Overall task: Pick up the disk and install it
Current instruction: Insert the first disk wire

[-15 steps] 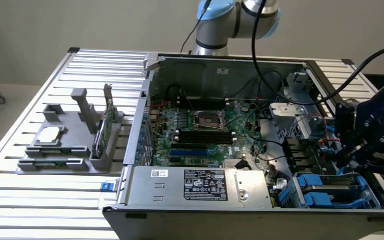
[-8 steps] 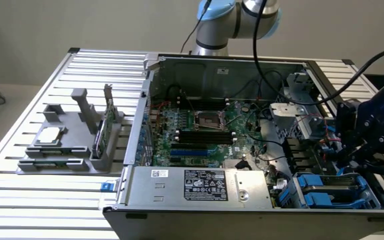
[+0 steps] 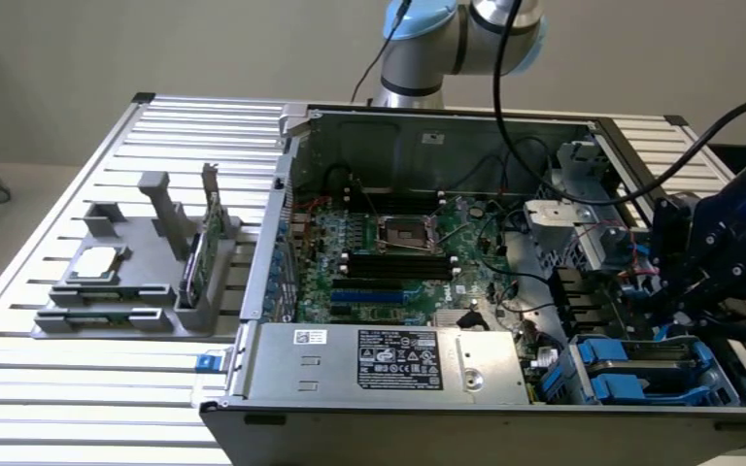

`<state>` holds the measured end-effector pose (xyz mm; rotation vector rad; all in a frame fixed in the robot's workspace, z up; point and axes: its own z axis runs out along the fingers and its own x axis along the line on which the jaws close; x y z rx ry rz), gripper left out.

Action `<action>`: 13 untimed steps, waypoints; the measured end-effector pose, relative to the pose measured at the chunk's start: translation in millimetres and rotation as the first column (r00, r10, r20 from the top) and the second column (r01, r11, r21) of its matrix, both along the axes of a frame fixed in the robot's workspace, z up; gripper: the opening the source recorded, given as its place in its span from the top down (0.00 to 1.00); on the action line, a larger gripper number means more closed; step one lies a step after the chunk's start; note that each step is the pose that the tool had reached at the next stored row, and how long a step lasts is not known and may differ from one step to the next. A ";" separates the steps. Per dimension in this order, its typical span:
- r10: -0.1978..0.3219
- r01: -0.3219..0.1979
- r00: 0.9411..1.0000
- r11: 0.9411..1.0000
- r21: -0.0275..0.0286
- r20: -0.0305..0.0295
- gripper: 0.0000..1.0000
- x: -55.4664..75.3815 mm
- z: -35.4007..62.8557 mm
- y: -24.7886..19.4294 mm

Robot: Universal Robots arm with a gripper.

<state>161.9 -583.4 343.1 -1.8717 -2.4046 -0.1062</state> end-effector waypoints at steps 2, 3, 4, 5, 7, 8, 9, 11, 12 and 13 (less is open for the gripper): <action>-0.008 0.008 1.000 1.000 -0.002 -0.005 0.83 0.0 0.0 -0.1; -0.013 0.013 1.000 1.000 -0.003 -0.007 0.83 0.0 0.1 -0.1; -0.018 0.018 1.000 1.000 -0.004 -0.009 0.83 0.0 0.1 -0.2; -0.023 0.023 1.000 1.000 -0.005 -0.011 0.83 0.0 0.1 -0.2; -0.034 0.034 0.999 0.999 -0.010 -0.013 0.83 0.0 0.0 -0.2; -0.040 0.040 0.999 0.999 -0.014 -0.014 0.83 0.0 0.1 -0.3; -0.045 0.045 0.999 0.999 -0.020 -0.014 0.83 0.0 0.1 -0.3; -0.057 0.056 0.998 0.998 -0.034 -0.014 0.83 0.0 0.1 -0.3; -0.062 0.061 0.998 0.997 -0.042 -0.014 0.83 0.0 0.1 -0.3; -0.067 0.066 0.998 0.997 -0.051 -0.013 0.83 0.1 0.1 -0.3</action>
